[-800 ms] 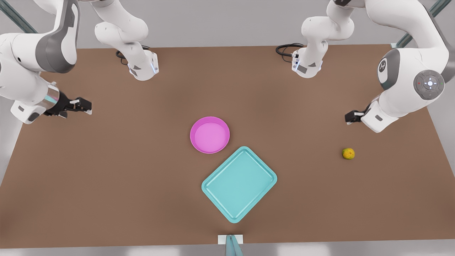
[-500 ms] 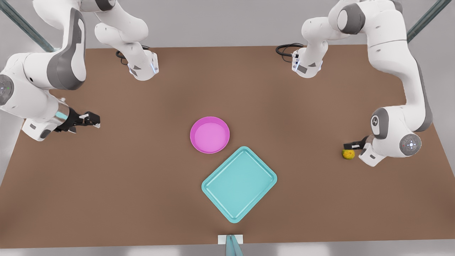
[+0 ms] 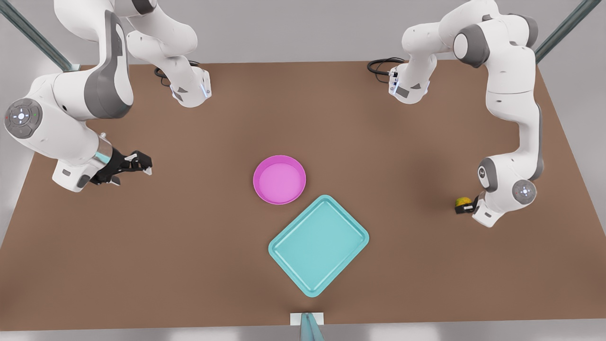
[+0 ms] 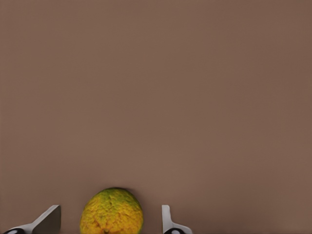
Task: Place the orange on the plate with the left arm and the plate on the tray with the right arm
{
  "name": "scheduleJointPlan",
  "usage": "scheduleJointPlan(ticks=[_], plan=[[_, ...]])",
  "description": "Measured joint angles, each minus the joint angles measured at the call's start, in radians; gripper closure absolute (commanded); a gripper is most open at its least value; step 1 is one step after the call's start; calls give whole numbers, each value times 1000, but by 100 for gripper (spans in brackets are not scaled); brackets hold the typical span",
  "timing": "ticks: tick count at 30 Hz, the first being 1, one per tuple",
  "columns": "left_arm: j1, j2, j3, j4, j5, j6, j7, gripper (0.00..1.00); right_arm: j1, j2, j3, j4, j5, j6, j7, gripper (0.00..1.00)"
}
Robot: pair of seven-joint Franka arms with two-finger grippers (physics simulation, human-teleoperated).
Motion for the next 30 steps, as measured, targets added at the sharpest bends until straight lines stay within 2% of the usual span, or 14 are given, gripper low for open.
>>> scheduleJointPlan(ticks=[15, 16, 17, 18, 23, 25, 27, 28, 30], plan=[[0, 59, 1, -10, 1, 12, 34, 1, 5, 6, 2, -2, -11, 16, -4, 0], [0, 61, 1, -10, 1, 13, 35, 10, 5, 6, 2, -2, -12, 16, -4, 0], [0, 62, 1, -10, 1, 13, 36, 23, 5, 6, 2, -2, -12, 16, -4, 0], [0, 63, 1, -10, 2, 13, 37, 31, 5, 7, 2, -2, -12, 17, -5, 0], [-3, 47, 1, -10, 6, 9, 36, 31, 4, 9, 1, -2, -11, 17, -5, 0], [-55, -42, 1, -9, 7, -36, 29, 33, 3, 10, 0, -2, -11, 17, -6, 0], [-178, -131, -4, -3, 6, -100, 5, 33, 3, 11, 1, -2, -11, 17, -6, 0], [-241, -148, -29, 27, 4, -140, -16, 33, 3, 11, 1, -2, -11, 17, -6, 0], [-399, -96, -79, 188, -12, -233, -80, 33, 4, 12, 1, -2, -11, 17, -6, 0]])
